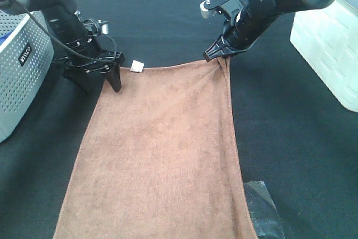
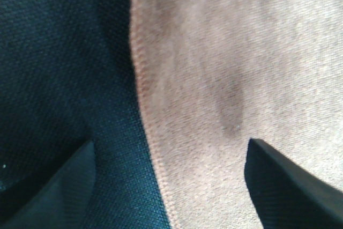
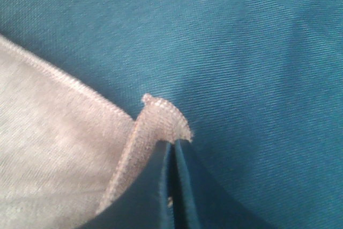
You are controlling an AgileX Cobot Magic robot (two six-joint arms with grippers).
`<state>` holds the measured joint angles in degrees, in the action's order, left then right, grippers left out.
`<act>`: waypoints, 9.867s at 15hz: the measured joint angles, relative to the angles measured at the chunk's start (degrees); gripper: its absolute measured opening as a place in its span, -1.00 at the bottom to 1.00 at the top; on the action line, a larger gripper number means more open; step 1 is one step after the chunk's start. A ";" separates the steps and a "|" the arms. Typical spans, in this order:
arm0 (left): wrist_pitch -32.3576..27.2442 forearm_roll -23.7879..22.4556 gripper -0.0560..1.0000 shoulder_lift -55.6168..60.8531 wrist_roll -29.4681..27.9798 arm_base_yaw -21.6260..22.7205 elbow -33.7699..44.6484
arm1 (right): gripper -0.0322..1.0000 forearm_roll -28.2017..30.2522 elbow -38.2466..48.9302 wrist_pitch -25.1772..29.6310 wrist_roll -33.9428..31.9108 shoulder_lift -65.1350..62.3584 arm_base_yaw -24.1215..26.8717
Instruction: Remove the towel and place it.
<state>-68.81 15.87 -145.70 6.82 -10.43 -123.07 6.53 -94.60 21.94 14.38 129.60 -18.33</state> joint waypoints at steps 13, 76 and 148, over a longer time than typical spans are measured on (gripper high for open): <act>-0.40 0.00 0.48 0.00 0.00 0.00 -0.17 | 0.19 -8.14 0.00 11.34 -2.46 -1.78 2.86; 4.41 6.93 -0.82 -4.18 3.61 0.06 -4.41 | -0.51 -34.32 -6.42 13.24 3.90 9.00 8.94; 43.14 3.44 0.65 1.60 7.85 -2.01 -9.51 | 0.23 -27.27 -18.68 1.43 4.24 2.12 9.57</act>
<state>-25.67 19.31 -144.10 14.67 -12.43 -132.58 -20.74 -113.27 23.38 18.62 131.72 -8.77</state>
